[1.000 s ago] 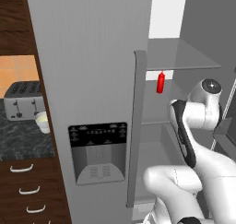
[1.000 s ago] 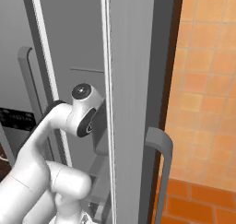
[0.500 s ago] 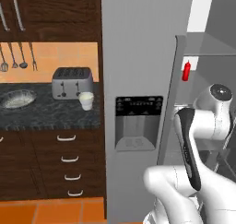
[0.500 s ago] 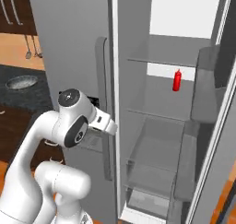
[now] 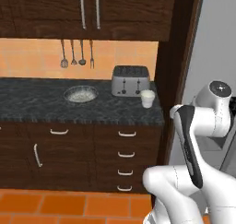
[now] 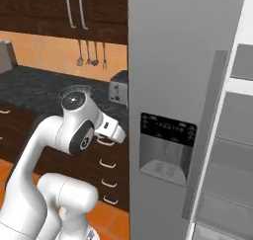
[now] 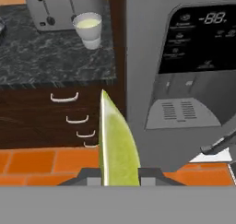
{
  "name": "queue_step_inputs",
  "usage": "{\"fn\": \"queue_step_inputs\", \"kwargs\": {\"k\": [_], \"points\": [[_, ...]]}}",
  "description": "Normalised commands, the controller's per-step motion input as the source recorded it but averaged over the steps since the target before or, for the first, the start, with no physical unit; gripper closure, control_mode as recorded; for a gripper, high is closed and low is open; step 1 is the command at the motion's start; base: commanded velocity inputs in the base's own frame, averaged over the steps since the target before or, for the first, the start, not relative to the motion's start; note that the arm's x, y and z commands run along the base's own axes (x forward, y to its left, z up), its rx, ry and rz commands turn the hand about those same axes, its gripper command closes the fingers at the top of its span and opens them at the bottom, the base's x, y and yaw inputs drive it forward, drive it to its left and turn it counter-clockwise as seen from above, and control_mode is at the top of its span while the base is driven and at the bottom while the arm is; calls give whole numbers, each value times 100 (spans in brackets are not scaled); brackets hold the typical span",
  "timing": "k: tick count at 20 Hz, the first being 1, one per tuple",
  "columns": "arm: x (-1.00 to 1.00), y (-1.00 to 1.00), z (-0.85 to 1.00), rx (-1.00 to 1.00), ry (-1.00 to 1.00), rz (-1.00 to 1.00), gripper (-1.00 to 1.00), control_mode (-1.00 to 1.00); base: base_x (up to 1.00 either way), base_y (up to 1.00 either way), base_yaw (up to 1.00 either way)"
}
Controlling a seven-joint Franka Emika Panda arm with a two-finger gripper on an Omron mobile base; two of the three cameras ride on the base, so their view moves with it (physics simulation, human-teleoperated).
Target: Grab a lemon wedge from the fridge and one ice cube from the ice bowl, and put them in the glass of lemonade.
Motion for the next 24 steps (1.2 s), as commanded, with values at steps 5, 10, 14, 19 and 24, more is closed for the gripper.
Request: {"fn": "queue_step_inputs", "kwargs": {"k": [5, 10, 14, 19, 24], "points": [[0, 0, 0, 0, 0, 0, 100, 100, 98, 81, -2], [0, 0, 0, 0, 0, 0, 100, 100, 88, 4, -12], [0, 0, 0, 0, 0, 0, 100, 100, 32, -47, -19], [20, 0, -2, -1, 1, -2, 100, -100, 60, -9, -11], [69, -40, -47, -1, 20, -15, 100, -100, 0, 0, 0]]}}
